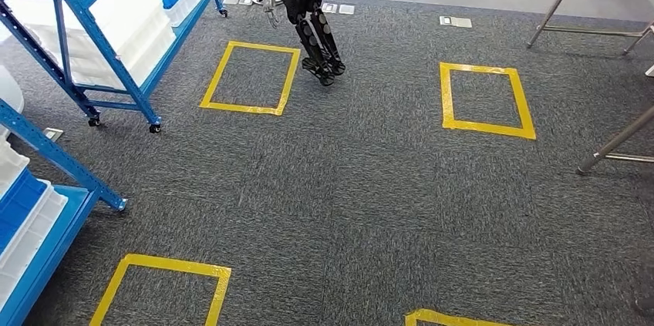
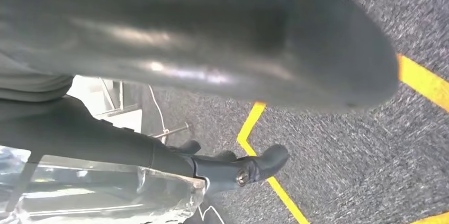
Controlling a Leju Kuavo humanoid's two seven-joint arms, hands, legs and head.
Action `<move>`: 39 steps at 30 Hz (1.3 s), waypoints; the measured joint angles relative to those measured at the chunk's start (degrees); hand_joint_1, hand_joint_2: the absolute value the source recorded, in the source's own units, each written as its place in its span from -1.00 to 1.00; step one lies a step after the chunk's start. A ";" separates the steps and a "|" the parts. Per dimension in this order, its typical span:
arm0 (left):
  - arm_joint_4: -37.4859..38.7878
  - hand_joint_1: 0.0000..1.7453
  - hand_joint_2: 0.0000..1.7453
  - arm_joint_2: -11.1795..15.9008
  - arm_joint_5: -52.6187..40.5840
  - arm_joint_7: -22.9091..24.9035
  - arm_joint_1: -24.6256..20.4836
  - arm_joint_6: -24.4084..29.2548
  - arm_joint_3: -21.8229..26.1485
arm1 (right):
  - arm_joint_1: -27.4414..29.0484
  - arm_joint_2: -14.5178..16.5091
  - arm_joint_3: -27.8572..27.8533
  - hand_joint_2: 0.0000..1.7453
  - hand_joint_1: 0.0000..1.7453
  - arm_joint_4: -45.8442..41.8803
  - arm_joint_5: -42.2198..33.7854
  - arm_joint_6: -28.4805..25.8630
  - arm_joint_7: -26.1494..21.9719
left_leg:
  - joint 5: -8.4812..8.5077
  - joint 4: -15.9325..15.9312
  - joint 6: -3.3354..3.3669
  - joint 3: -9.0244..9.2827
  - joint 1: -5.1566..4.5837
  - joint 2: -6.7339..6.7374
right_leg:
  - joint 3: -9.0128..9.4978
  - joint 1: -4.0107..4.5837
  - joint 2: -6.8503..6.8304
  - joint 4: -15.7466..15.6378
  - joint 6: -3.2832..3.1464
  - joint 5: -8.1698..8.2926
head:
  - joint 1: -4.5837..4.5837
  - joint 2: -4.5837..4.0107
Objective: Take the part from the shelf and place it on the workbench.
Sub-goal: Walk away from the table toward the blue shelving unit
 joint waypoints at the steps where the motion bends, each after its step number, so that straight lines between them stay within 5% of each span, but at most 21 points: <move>1: 0.01 -1.00 -1.00 -0.05 -0.41 0.40 0.02 -0.02 -0.13 | -0.03 -0.03 0.01 -1.00 -1.00 0.01 -0.39 0.00 0.04 | 0.26 -0.36 0.40 0.18 0.09 -0.51 | -0.29 -0.04 0.72 0.84 0.15 -0.57 | 0.04 0.00; 5: 0.00 -1.00 -1.00 -0.23 -0.75 0.87 -0.01 -0.02 -0.42 | 0.05 -0.26 -0.30 -1.00 -1.00 0.21 -2.01 0.06 0.26 | 0.84 -0.90 1.42 0.27 0.30 -2.71 | -6.77 -0.50 4.86 13.96 -0.28 -6.10 | 0.47 -0.01; 7: 0.01 -1.00 -1.00 -0.39 -0.50 0.96 0.02 0.21 -0.42 | 0.22 -0.39 -0.50 -1.00 -1.00 0.30 -2.11 0.15 0.30 | 0.86 -0.84 1.45 0.29 0.30 -4.13 | -8.47 -0.70 5.18 16.52 0.43 -6.09 | 0.50 0.00; 9: 0.01 -1.00 -1.00 -0.66 -0.15 0.98 0.04 0.63 -0.40 | 0.30 -0.55 -0.52 -1.00 -1.00 0.33 -1.55 0.23 0.31 | 0.82 -0.70 1.31 0.41 0.33 -5.52 | -5.96 -1.03 5.96 10.37 1.71 -2.77 | 0.51 0.00; 11: 0.01 -1.00 -1.00 -0.90 0.08 0.99 0.01 0.93 -0.39 | 0.24 -0.67 -0.52 -1.00 -1.00 0.42 -1.02 0.34 0.32 | 0.61 -0.25 0.81 0.33 0.11 -6.66 | -3.02 -1.41 7.56 3.03 2.11 0.32 | 0.53 0.00; 13: 0.01 -1.00 -1.00 -1.03 0.23 0.99 0.03 1.07 -0.37 | 0.12 -0.69 -0.51 -1.00 -1.00 0.49 -0.83 0.45 0.32 | 0.50 -0.04 0.11 0.16 0.02 -7.46 | -2.17 -1.28 8.06 0.71 1.28 1.27 | 0.49 0.00; 15: 0.01 -1.00 -1.00 -1.10 0.36 0.99 0.13 1.14 -0.36 | -0.05 -0.61 -0.50 -1.00 -1.00 0.51 -0.75 0.50 0.33 | 0.51 0.03 -0.48 -0.10 0.33 -7.83 | -1.85 -1.26 7.18 0.55 0.25 1.62 | 0.44 -0.01; 17: 0.01 -1.00 -1.00 -1.14 0.39 0.99 0.17 1.15 -0.34 | -0.11 -0.54 -0.50 -1.00 -1.00 0.51 -0.73 0.52 0.36 | -1.08 2.33 -1.01 -1.27 0.47 -5.95 | -1.67 -1.49 6.24 0.30 -0.63 1.98 | 0.14 -0.01; 19: 0.01 -1.00 -1.00 -1.20 0.49 0.99 0.13 1.22 -0.33 | -0.02 -0.51 -0.50 -1.00 -1.00 0.54 -0.59 0.56 0.38 | -4.80 8.95 -1.55 -4.38 0.59 -3.25 | -1.76 -1.31 5.16 0.22 -1.23 2.06 | -0.23 -0.01; 21: 0.01 -1.00 -1.00 -1.28 0.83 0.99 0.13 1.64 -0.27 | 0.04 -0.50 -0.48 -1.00 -1.00 0.61 -0.12 0.65 0.52 | -7.26 15.41 -1.93 -7.53 0.82 -2.30 | -1.89 -1.05 3.94 0.23 -1.45 2.00 | -0.29 -0.01; 22: 0.01 -1.00 -1.00 -1.34 1.09 0.99 0.16 2.03 -0.21 | 0.03 -0.50 -0.44 -1.00 -1.00 0.65 0.25 0.74 0.61 | -6.93 15.92 -1.98 -7.79 0.88 -2.12 | -1.93 -0.97 3.38 0.23 -1.48 1.96 | -0.30 -0.01; 26: 0.01 -1.00 -1.00 -1.77 1.03 0.82 0.22 4.28 -0.02 | -0.17 -0.40 -0.03 -1.00 -1.00 0.68 1.56 0.96 0.81 | -1.17 2.97 -1.20 -0.87 0.58 0.50 | -1.69 -0.60 1.58 0.26 -1.22 1.73 | -0.27 -0.01; 28: 0.13 -1.00 -1.00 -2.04 -0.32 0.82 0.43 5.16 -0.12 | -0.23 -0.45 0.08 -1.00 -1.00 0.68 1.54 0.86 0.94 | -0.70 0.06 -0.50 0.59 0.12 1.19 | -1.51 -0.33 0.81 0.22 -0.80 1.54 | -0.19 -0.01; 30: 0.39 -1.00 -1.00 -2.13 -2.10 1.24 0.99 5.27 -0.45 | -0.27 -0.51 0.04 -1.00 -1.00 0.66 0.95 0.57 1.18 | -0.35 -0.43 0.23 0.79 0.09 0.07 | -1.27 -0.27 0.18 0.14 -0.21 1.38 | -0.18 0.00; 32: 0.71 -1.00 -1.00 -2.06 -3.65 1.85 1.51 4.76 -0.98 | -0.27 -0.65 -0.19 -1.00 -1.00 0.64 0.10 0.07 1.45 | 0.35 -1.47 1.02 1.34 0.38 -0.89 | -1.93 -0.33 1.63 1.99 0.08 0.20 | -0.09 0.00; 34: 0.92 -1.00 -1.00 -1.93 -4.59 2.29 1.71 4.19 -1.63 | -0.15 -0.85 -0.54 -1.00 -1.00 0.64 -0.48 -0.26 1.63 | 0.78 -1.95 1.48 1.47 0.52 -1.96 | -5.10 -0.60 4.10 8.56 -0.24 -2.89 | 0.14 0.00; 36: 1.05 -1.00 -1.00 -1.84 -4.93 2.51 1.83 3.82 -2.14 | 0.06 -0.98 -0.81 -1.00 -1.00 0.65 -0.74 -0.31 1.75 | 0.85 -1.93 1.57 1.33 0.53 -3.31 | -8.54 -0.79 4.97 15.36 -0.15 -5.22 | 0.30 0.00; 37: 1.14 -1.00 -1.00 -1.79 -5.10 2.55 1.92 3.51 -2.29 | 0.17 -1.04 -0.94 -1.00 -1.00 0.66 -0.89 -0.41 1.86 | 0.85 -1.90 1.54 1.35 0.54 -3.97 | -9.00 -0.89 5.06 16.14 0.26 -5.07 | 0.32 -0.01; 39: 1.32 -1.00 -1.00 -1.60 -5.75 2.55 2.12 2.24 -2.83 | 0.32 -1.15 -1.31 -1.00 -1.00 0.66 -1.27 -0.93 2.11 | 0.79 -1.76 1.30 1.50 0.60 -5.27 | -6.57 -1.26 5.61 10.84 1.53 -2.23 | 0.34 -0.01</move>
